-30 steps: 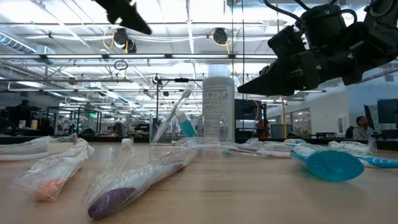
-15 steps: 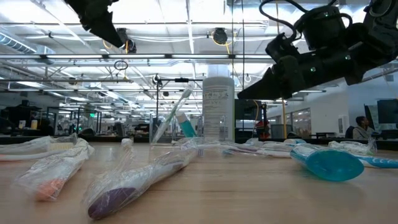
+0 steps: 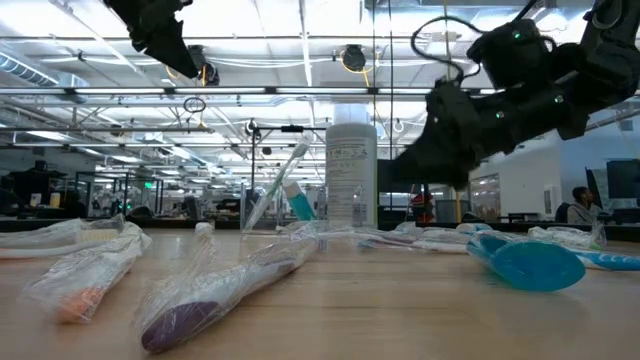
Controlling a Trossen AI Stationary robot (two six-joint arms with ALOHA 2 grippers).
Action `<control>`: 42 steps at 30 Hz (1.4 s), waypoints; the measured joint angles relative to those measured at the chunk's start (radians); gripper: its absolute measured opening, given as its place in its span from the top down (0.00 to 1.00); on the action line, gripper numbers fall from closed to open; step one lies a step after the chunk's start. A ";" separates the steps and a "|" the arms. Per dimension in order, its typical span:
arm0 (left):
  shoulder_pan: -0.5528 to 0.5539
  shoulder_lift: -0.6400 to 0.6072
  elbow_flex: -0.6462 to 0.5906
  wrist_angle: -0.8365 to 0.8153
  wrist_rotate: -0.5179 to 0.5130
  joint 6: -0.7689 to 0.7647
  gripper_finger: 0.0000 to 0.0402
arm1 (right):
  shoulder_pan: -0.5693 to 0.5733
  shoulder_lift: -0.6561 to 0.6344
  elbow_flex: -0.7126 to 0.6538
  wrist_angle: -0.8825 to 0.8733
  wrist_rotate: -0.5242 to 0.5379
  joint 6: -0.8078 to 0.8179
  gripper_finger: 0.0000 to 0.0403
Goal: Pick & Place toothbrushing station
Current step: Put the blue toothbrush into the transparent organizer
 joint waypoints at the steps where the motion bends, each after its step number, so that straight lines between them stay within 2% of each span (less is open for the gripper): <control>1: 0.000 0.000 0.000 0.000 0.000 0.000 0.76 | -0.006 0.000 0.000 -0.028 -0.001 0.057 0.60; 5: 0.000 0.000 0.000 -0.001 0.000 -0.001 0.76 | -0.036 0.000 0.000 -0.149 -0.003 0.281 0.59; 11: 0.000 0.000 0.000 -0.001 0.000 -0.001 0.76 | -0.074 0.000 0.000 -0.239 -0.004 0.419 0.60; 22: 0.000 0.000 0.000 -0.001 0.000 -0.001 0.76 | -0.073 0.000 0.000 -0.228 -0.058 0.600 0.61; 28: 0.000 0.000 0.000 -0.001 0.000 -0.002 0.76 | -0.056 0.000 0.000 -0.231 -0.058 0.758 0.61; 34: 0.000 0.000 0.000 -0.001 0.000 -0.005 0.76 | -0.053 0.016 0.000 -0.263 -0.050 0.846 0.61; 42: 0.000 0.000 0.000 -0.001 -0.001 0.010 0.76 | -0.053 0.043 0.003 -0.208 0.002 0.868 0.62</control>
